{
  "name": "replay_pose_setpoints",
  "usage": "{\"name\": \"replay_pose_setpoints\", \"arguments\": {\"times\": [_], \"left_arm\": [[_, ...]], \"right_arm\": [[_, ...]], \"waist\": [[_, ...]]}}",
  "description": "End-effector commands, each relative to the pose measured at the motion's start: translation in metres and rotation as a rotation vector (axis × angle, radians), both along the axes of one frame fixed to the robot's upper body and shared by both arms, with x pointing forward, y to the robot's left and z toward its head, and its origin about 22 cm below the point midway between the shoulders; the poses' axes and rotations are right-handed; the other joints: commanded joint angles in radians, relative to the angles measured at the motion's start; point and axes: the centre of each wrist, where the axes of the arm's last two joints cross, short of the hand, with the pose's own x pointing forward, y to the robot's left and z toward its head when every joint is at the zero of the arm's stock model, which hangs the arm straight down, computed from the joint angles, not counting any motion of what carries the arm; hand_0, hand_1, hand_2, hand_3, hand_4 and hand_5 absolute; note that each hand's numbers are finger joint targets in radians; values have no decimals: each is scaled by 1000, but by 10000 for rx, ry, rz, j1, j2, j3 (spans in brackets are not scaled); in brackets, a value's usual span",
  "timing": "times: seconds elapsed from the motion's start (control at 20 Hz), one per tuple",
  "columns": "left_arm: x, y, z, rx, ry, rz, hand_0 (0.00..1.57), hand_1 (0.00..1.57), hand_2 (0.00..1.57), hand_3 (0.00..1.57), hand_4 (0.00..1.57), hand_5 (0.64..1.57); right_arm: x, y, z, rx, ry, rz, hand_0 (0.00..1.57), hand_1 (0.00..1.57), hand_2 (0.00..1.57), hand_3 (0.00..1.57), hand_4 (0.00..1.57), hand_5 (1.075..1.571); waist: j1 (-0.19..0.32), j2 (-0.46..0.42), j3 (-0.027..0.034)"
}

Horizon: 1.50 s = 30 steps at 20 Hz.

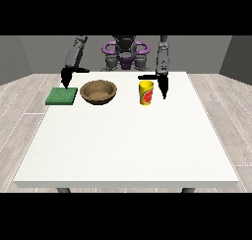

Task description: Pick the cup and pour the ball into the bowl, then pick the bowl and place it on the pad

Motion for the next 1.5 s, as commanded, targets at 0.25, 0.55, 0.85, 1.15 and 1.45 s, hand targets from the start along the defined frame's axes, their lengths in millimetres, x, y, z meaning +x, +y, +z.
{"name": "replay_pose_setpoints", "arguments": {"times": [0.25, 0.55, 0.85, 1.15, 1.45], "left_arm": [[31, 6, 7, 37, -575, 382, 0, 0, 0, 0, 0, 1394], [36, 18, 0, -274, -758, 785, 0, 0, 0, 0, 0, 1411], [35, 9, 1, 789, -1418, 2966, 1373, 1373, 1571, 1571, 1165, 1533], [15, 16, -11, 1742, -778, 3670, 1386, 1386, 1571, 1571, 1226, 1532], [26, 13, 17, 5055, -151, 4359, 1396, 1396, 1571, 1571, 1245, 1532]], "right_arm": [[24, -5, 15, 130, -570, 235, 0, 0, 0, 0, 0, 1550], [18, -25, 22, -361, -979, 581, 0, 0, 0, 0, 0, 1541], [29, -39, 49, -571, -1743, 705, 0, 0, 0, 0, 135, 1548], [32, -46, 54, -573, -1074, 837, 0, 0, 227, 0, 179, 1552], [45, -16, 26, -448, 271, 1196, 0, 0, 231, 174, 268, 1552]], "waist": [[-403, 719, -1], [-821, 1268, -7], [-1595, 2082, -2], [-1783, 1332, 9], [-1664, -244, 58]]}}
